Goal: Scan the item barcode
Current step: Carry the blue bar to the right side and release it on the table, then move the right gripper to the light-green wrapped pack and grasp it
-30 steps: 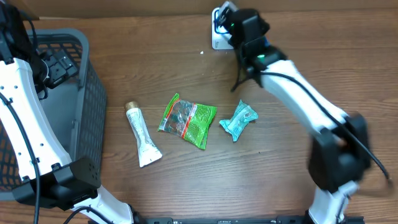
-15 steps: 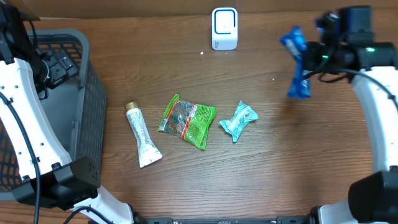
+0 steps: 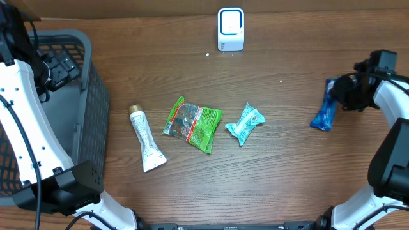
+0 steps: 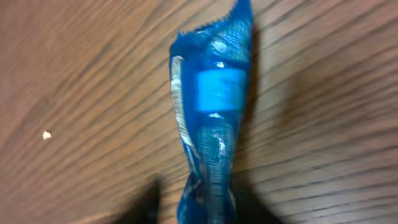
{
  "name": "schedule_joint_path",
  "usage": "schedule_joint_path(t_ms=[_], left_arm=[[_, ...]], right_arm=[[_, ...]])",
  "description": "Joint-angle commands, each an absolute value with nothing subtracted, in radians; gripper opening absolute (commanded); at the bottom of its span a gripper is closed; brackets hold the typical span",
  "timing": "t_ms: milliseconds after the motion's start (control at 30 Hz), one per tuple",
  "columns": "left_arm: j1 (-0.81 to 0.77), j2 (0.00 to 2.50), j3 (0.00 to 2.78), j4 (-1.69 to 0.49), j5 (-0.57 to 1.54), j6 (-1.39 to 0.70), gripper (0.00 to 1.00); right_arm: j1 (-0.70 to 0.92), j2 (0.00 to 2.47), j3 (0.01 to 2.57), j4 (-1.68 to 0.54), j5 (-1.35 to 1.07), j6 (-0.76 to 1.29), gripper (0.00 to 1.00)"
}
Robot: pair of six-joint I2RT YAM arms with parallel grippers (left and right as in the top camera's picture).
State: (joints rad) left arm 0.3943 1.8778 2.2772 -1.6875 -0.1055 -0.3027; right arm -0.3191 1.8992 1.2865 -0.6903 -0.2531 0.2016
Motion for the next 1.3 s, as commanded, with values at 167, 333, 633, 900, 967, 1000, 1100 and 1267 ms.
schedule_joint_path(t_ms=[167, 333, 633, 900, 967, 1000, 1100, 1267], left_arm=[[0.391, 1.874, 2.275, -1.689, -0.104, -0.284, 1.00], [0.390, 1.874, 2.275, -1.689, -0.104, -0.284, 1.00], [0.390, 1.874, 2.275, -1.689, -0.104, -0.284, 1.00], [0.391, 1.874, 2.275, -1.689, -0.104, -0.284, 1.00], [0.391, 1.874, 2.275, -1.689, -0.104, -0.284, 1.00], [0.391, 1.874, 2.275, -1.689, -0.104, -0.284, 0.99], [0.391, 1.874, 2.275, -1.689, -0.104, -0.284, 1.00], [0.391, 1.874, 2.275, -1.689, -0.104, -0.284, 1.00]], right_arm=[[-0.315, 1.880, 1.371, -0.850, -0.920, 0.141, 1.00], [-0.049, 1.880, 1.334, -0.870, -0.844, 0.202, 0.87], [0.245, 1.882, 1.334, -0.828, -0.648, 0.427, 0.67], [0.468, 1.901, 1.265, -0.752, -0.493, 0.582, 0.57], [0.481, 1.910, 1.262, -0.761, -0.463, 0.580, 0.57], [0.483, 1.911, 1.262, -0.779, -0.438, 0.579, 0.57], [0.472, 1.911, 1.264, -0.833, -0.389, 0.490, 0.58], [0.382, 1.911, 1.271, -0.902, -0.251, 0.183, 0.58]])
